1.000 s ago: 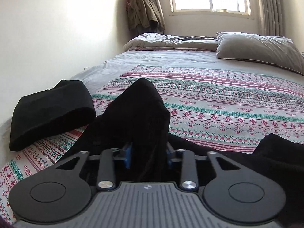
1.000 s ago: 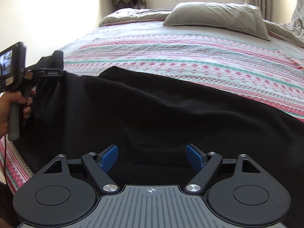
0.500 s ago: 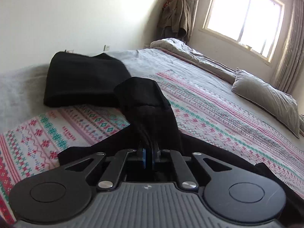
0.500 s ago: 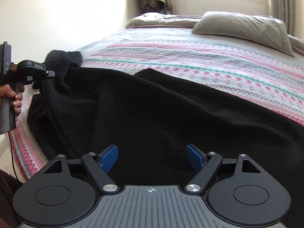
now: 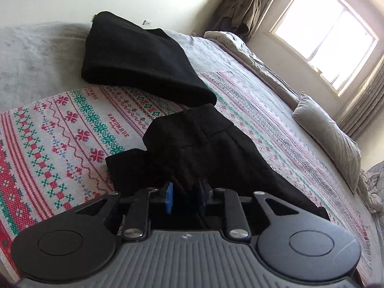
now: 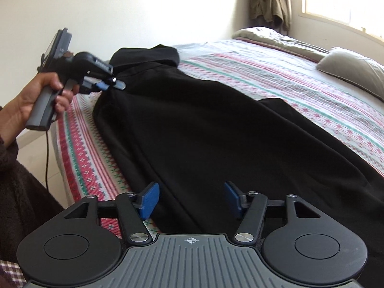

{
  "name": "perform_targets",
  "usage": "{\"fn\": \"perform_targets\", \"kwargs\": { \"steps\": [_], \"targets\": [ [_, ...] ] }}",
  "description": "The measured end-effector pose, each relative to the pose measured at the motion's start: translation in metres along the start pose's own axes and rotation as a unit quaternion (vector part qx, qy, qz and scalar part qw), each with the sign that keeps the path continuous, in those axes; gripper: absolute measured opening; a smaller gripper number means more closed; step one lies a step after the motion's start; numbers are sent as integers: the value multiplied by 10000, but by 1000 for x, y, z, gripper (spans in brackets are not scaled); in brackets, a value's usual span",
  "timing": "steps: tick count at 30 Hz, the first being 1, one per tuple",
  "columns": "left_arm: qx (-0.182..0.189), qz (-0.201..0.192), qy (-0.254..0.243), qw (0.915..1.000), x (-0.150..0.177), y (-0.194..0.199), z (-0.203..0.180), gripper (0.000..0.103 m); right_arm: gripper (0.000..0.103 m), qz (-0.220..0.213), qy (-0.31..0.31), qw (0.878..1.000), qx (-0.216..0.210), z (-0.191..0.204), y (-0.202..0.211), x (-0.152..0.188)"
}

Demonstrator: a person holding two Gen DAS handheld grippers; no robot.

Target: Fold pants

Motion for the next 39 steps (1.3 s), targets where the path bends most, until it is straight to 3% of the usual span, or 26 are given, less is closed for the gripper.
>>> {"fn": "perform_targets", "kwargs": {
  "steps": [4, 12, 16, 17, 20, 27, 35, 37, 39],
  "targets": [
    [109, -12, 14, 9999, -2, -5, -1, 33, 47, 145, 103, 9998, -28, 10, -12, 2],
    [193, -82, 39, 9998, -6, -16, 4, 33, 44, 258, 317, 9992, 56, 18, -25, 4],
    [148, -119, -29, 9998, -6, -14, 5, 31, 23, 253, 310, 9992, 36, 17, -26, 4],
    [114, -135, -40, 9998, -6, -13, 5, 26, 12, 253, 278, 9993, -15, 16, -25, 2],
    [114, -158, -32, 9998, -8, -7, 4, 18, 2, 141, 199, 9997, -56, 13, -19, -3],
    [-9, -155, -139, 9998, -12, 17, 5, 16, 1, -62, 72, 9993, -367, 8, 6, -12],
    [-385, 329, -188, 9985, -7, 21, 26, 17, 1, 176, 198, 9964, -807, 21, 10, -7],
    [-506, 529, -225, 9971, -4, 19, 31, 21, 1, 299, 211, 9961, -807, 23, 5, -5],
    [-845, 638, -365, 9937, -1, 16, 35, 48, 2, 504, 175, 9952, -819, 24, -3, -3]
  ]
}}
Point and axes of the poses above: each gripper's, at about its wrist camera, not at the fingertips, and y roughly against the way its jaws point, z to its left, x to its underside, the point moved 3 cm from there along -y, roughly the way its jaws point, and after that the axes turned 3 degrees about -z, right-handed, at the moved point
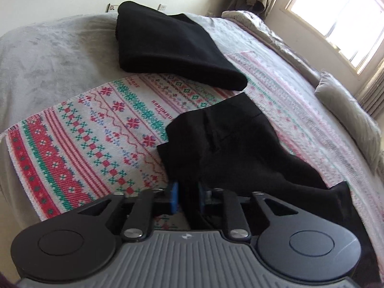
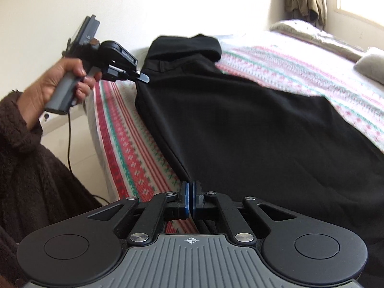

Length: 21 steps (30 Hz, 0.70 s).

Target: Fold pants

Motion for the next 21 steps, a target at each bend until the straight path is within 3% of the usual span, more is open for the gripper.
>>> {"fn": "perform_targets", "kwargs": {
  "steps": [1, 2, 4, 8, 15, 18, 21],
  "targets": [
    [-169, -58, -124, 9998, 1, 0, 1, 63, 4, 120, -12, 9999, -20, -1, -3, 1],
    [-251, -139, -214, 9994, 0, 3, 1, 66, 12, 231, -51, 9997, -50, -1, -5, 2],
    [-337, -341, -183, 9987, -3, 12, 1, 73, 15, 286, -86, 9995, -71, -4, -3, 0],
    [-612, -910, -493, 9927, -14, 30, -11, 80, 51, -114, -419, 9989, -178, -23, 22, -15],
    [-896, -1467, -981, 9802, -29, 35, -44, 82, 51, -368, -1172, 9921, 266, -101, 31, -54],
    [-529, -1533, -1286, 9784, -31, 25, -68, 84, 51, -473, -1436, 9876, 418, -136, 22, -69],
    [154, -1404, -1250, 9820, -35, 3, -84, 84, 51, -586, -1720, 9819, 530, -169, 4, -84]
  ]
}}
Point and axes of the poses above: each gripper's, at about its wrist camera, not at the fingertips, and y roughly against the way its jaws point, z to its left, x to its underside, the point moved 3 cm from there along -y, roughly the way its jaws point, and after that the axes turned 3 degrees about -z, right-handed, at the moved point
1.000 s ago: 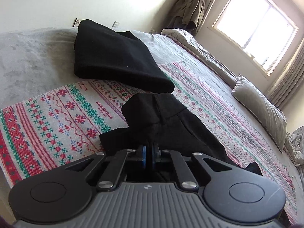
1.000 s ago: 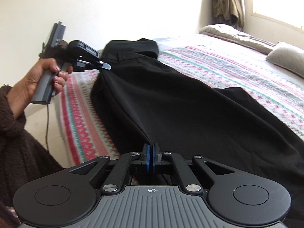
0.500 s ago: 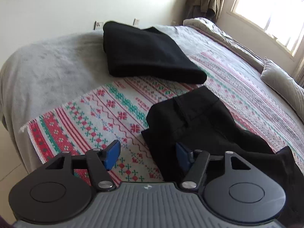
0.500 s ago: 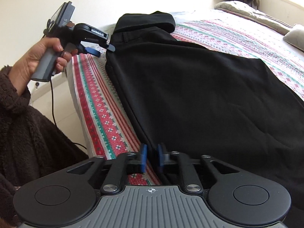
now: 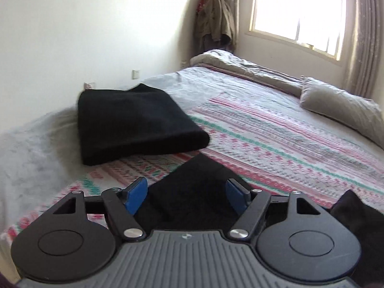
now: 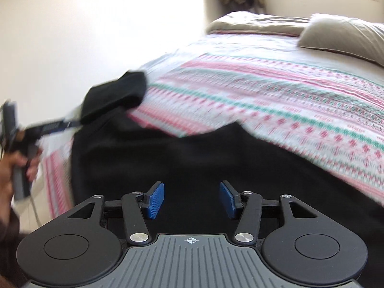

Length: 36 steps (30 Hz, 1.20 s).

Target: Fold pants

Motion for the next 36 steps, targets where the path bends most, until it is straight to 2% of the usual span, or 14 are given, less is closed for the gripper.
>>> {"fn": "perform_targets", "kwargs": {
  "steps": [2, 4, 6, 10, 18, 19, 20, 22, 24, 26, 28, 29, 33, 36],
  "targets": [
    [509, 165, 311, 9981, 0, -18, -6, 82, 51, -52, -202, 9997, 83, -14, -17, -14],
    [789, 379, 542, 9947, 0, -35, -12, 79, 51, -63, -391, 9992, 91, -26, -38, -26],
    [789, 520, 607, 9937, 4, -47, -19, 77, 51, -76, -490, 9987, 138, -37, -55, -35],
    [586, 712, 369, 9951, 14, -60, -27, 76, 51, 60, -681, 9976, 88, -48, -86, -44],
    [501, 733, 402, 9952, 13, -61, -26, 76, 51, 245, -869, 9959, 33, -62, -114, -49],
    [490, 743, 413, 9952, 13, -61, -26, 76, 49, 290, -906, 9955, -8, -63, -116, -48],
    [481, 750, 419, 9951, 13, -62, -26, 76, 35, 342, -938, 9949, -133, -62, -116, -46],
    [468, 762, 440, 9950, 14, -61, -25, 76, 15, 442, -1007, 9930, -426, -59, -113, -42],
    [440, 769, 446, 9951, 15, -62, -26, 76, 15, 490, -944, 9927, -561, -56, -111, -39],
    [390, 760, 409, 9955, 15, -64, -29, 76, 15, 565, -903, 9932, -475, -54, -114, -35],
    [353, 718, 416, 9959, 16, -65, -30, 76, 15, 487, -929, 9940, -321, -53, -117, -33],
    [347, 685, 437, 9961, 16, -65, -30, 76, 2, 341, -814, 9959, -194, -50, -114, -34],
    [370, 605, 655, 9953, 16, -62, -24, 76, 1, -203, -551, 9982, 155, -42, -85, -41],
    [111, 816, 580, 9949, 19, -67, -22, 76, 0, -12, -301, 9975, 645, -44, -90, -38]
  ]
}}
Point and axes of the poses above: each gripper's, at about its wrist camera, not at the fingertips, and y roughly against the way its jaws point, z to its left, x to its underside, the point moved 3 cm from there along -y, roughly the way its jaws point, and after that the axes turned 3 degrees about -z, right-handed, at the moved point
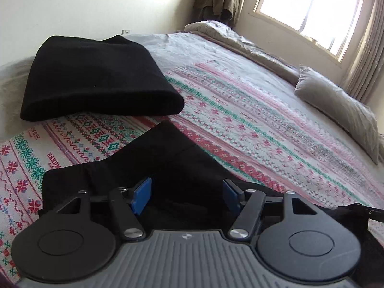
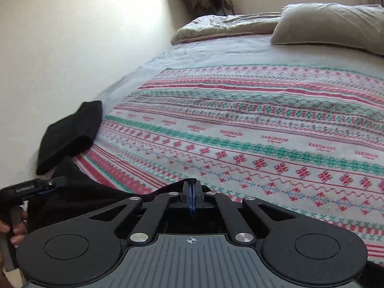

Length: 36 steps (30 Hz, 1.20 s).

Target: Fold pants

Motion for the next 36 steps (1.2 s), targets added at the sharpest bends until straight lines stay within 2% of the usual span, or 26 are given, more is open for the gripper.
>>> {"fn": "perform_targets", "kwargs": {
  "steps": [3, 5, 6, 8, 10, 12, 16, 21, 27, 32, 36],
  "targets": [
    [-205, 56, -383, 9990, 4, -2, -7, 77, 1, 264, 116, 9992, 293, 5, -23, 10],
    [-280, -3, -546, 9981, 6, 5, -14, 77, 11, 121, -60, 9996, 232, 5, -20, 11],
    [-187, -62, -617, 9979, 6, 10, -18, 77, 15, 65, -232, 9995, 187, 2, -13, 10],
    [111, -172, -714, 9972, 8, 22, -28, 78, 37, -52, -431, 9989, 195, -5, 8, 9],
    [392, -245, -808, 9957, 11, 34, -41, 79, 45, -175, -411, 9983, 362, -15, 35, 12],
    [653, -249, -898, 9935, 18, 43, -54, 80, 48, -255, -451, 9969, 585, -30, 65, 21],
    [1062, -120, -1217, 9868, 38, 56, -83, 81, 63, -355, -665, 9917, 1045, -67, 121, 53],
    [1466, -67, -1607, 9760, 63, 69, -116, 83, 64, -396, -1019, 9801, 1655, -121, 184, 95],
    [2115, 69, -2025, 9562, 96, 75, -155, 85, 69, -693, -1274, 9521, 2691, -185, 253, 136],
    [2455, 177, -2539, 9354, 128, 75, -185, 85, 69, -924, -1616, 9175, 3515, -246, 311, 172],
    [2597, 134, -2892, 9213, 143, 73, -205, 86, 69, -1050, -2058, 8885, 3965, -293, 349, 199]
  ]
}}
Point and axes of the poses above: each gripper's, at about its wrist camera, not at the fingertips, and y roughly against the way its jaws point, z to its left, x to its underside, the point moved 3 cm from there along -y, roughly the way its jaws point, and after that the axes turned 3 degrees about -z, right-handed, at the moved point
